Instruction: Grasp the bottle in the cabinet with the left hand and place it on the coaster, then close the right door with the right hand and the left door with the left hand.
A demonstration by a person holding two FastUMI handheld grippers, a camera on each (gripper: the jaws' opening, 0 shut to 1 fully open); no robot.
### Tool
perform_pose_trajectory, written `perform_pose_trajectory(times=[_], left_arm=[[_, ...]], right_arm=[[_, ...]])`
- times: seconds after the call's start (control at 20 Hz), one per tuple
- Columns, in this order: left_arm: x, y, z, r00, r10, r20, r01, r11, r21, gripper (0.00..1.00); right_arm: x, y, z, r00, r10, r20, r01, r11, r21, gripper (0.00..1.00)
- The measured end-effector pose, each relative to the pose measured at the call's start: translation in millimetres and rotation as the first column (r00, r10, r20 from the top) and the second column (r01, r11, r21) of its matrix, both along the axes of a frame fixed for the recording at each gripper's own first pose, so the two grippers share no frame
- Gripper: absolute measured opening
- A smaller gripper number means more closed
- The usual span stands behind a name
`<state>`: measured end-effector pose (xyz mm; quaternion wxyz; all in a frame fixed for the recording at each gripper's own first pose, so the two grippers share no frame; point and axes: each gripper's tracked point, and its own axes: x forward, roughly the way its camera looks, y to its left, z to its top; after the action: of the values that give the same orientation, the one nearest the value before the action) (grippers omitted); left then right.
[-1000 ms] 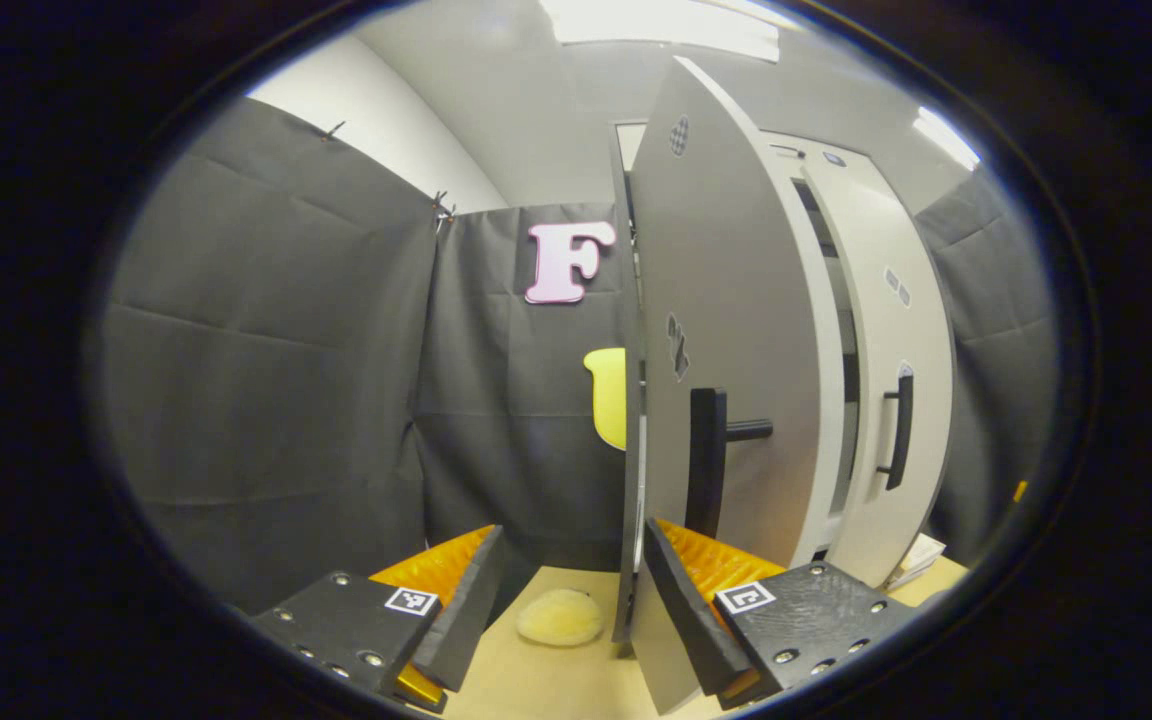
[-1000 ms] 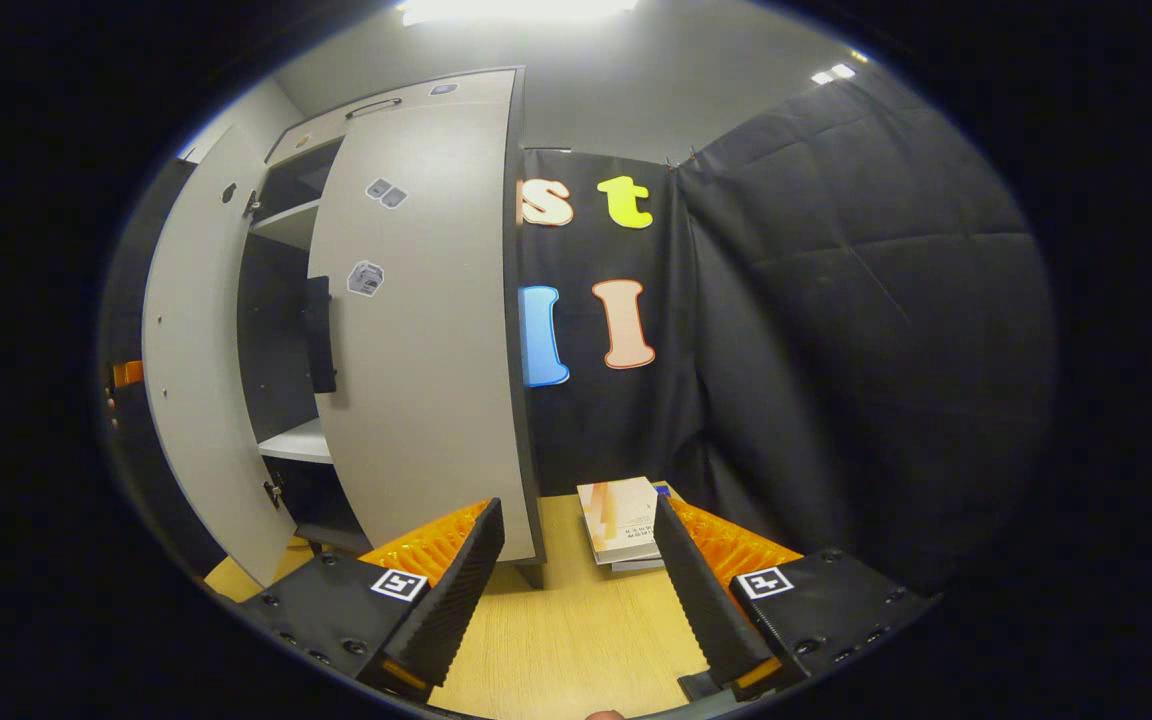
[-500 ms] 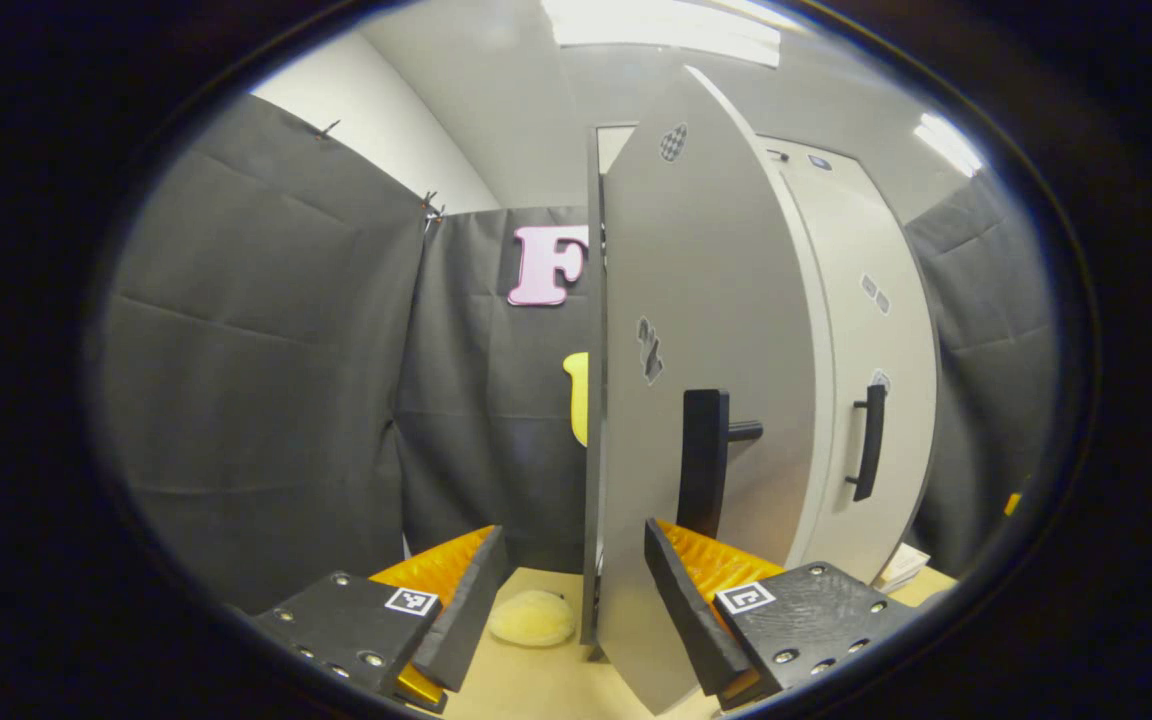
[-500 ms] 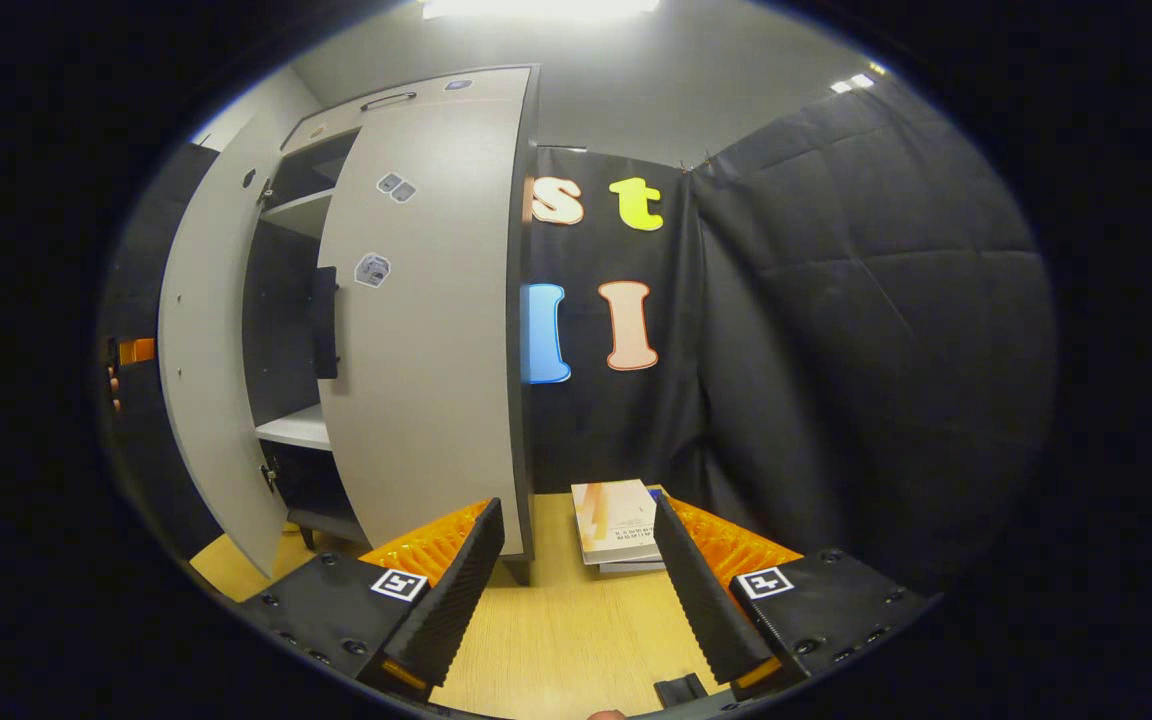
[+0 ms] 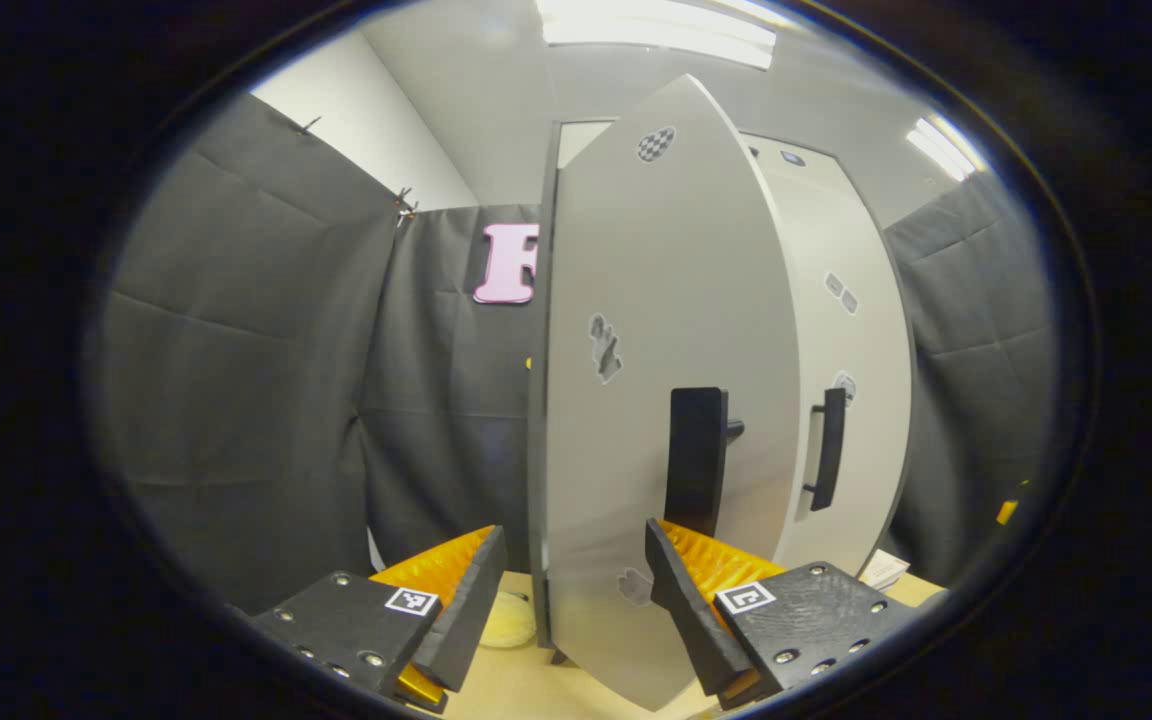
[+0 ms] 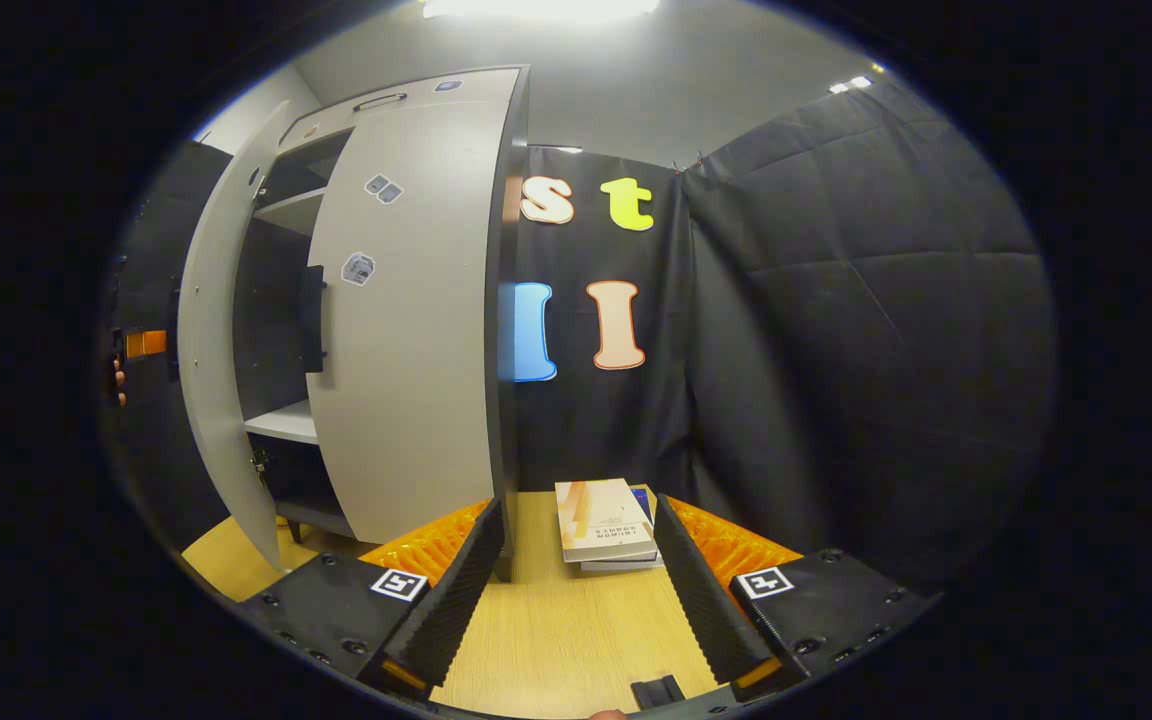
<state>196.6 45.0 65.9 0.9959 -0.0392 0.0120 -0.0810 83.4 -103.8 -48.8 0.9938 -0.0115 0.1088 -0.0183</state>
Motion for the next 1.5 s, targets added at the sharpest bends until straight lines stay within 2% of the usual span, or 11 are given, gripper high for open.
perform_pose_trajectory(times=[0.15, 0.2, 0.25, 0.4, 0.75, 0.8, 0.95, 1.0, 1.25, 1.3, 1.5], left_arm=[[9.1, -26.5, -1.6, 0.999, -0.037, 0.002, 0.037, 0.999, 0.010, 0.87], [12.1, -35.0, -2.4, 0.999, -0.050, 0.000, 0.050, 0.999, 0.012, 0.87], [15.3, -43.7, -2.7, 0.998, -0.062, -0.001, 0.062, 0.998, 0.013, 0.86], [22.2, -56.2, -2.6, 0.998, -0.063, 0.011, 0.063, 0.997, 0.040, 0.86], [31.5, -69.8, -5.2, 0.998, -0.068, 0.011, 0.067, 0.997, 0.022, 0.86], [31.8, -70.2, -5.4, 0.998, -0.066, 0.012, 0.065, 0.998, 0.020, 0.86], [27.7, -68.6, -6.0, 0.998, -0.057, 0.011, 0.056, 0.998, 0.024, 0.86], [25.2, -66.0, -7.1, 0.999, -0.050, 0.015, 0.049, 0.998, 0.024, 0.86], [-31.9, -39.6, 3.2, 0.999, 0.001, 0.050, -0.005, 0.998, 0.070, 0.86], [-42.5, -34.2, 4.6, 0.998, 0.008, 0.056, -0.012, 0.997, 0.074, 0.86], [-80.2, -16.0, 8.4, 0.998, 0.018, 0.055, -0.022, 0.997, 0.068, 0.86]], right_arm=[[-1.2, -9.3, 0.9, 1.000, -0.013, 0.003, 0.013, 1.000, -0.001, 0.96], [-1.2, -11.6, 1.8, 1.000, -0.017, 0.005, 0.017, 1.000, 0.002, 0.92], [-1.5, -12.7, 1.7, 1.000, -0.020, 0.006, 0.020, 1.000, 0.004, 0.96], [-4.5, -17.2, 1.5, 0.999, -0.030, 0.011, 0.030, 1.000, 0.003, 0.96], [-5.1, -15.1, 3.5, 1.000, -0.017, 0.024, 0.017, 1.000, 0.007, 0.96], [-4.9, -14.9, 5.8, 1.000, -0.011, 0.029, 0.010, 1.000, 0.006, 0.92], [-4.3, -14.1, 13.4, 0.999, 0.007, 0.050, -0.008, 1.000, 0.018, 0.92], [-3.8, -11.8, 17.8, 0.998, 0.018, 0.061, -0.019, 0.999, 0.029, 0.96], [-0.5, 1.2, 35.6, 0.990, 0.098, 0.103, -0.101, 0.995, 0.021, 0.96], [-1.7, 4.9, 38.6, 0.988, 0.113, 0.106, -0.115, 0.993, 0.011, 0.92], [-13.5, 25.5, 49.7, 0.980, 0.161, 0.121, -0.163, 0.987, 0.006, 0.96]])
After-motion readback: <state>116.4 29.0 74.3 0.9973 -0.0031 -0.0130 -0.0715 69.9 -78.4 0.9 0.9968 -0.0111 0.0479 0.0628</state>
